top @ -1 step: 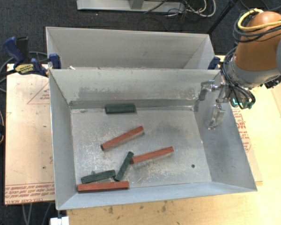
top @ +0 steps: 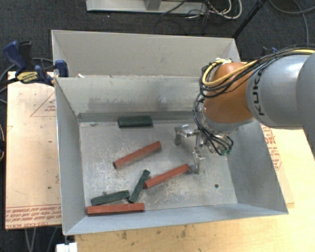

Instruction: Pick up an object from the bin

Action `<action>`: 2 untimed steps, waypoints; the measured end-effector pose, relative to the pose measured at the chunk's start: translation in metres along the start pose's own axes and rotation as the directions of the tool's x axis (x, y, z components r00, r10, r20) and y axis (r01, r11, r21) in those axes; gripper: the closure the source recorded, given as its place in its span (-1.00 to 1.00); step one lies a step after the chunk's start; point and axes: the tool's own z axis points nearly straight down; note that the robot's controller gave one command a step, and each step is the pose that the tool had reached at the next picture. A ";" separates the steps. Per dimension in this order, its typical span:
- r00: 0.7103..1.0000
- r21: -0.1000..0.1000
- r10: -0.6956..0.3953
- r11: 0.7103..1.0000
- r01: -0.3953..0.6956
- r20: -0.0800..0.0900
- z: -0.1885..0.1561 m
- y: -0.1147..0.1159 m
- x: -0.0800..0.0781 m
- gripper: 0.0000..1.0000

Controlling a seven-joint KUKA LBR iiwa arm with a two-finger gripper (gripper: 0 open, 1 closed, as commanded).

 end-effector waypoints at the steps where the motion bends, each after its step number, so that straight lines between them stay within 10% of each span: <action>1: 0.995 -0.002 -0.096 0.995 0.096 0.005 -0.033 0.069 0.010 -1.00; 2: 0.979 0.002 -0.203 0.979 0.203 0.000 -0.031 0.048 0.037 -1.00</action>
Offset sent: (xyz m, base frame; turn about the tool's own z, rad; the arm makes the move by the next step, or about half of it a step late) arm -0.0265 0.0593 0.0320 -0.0901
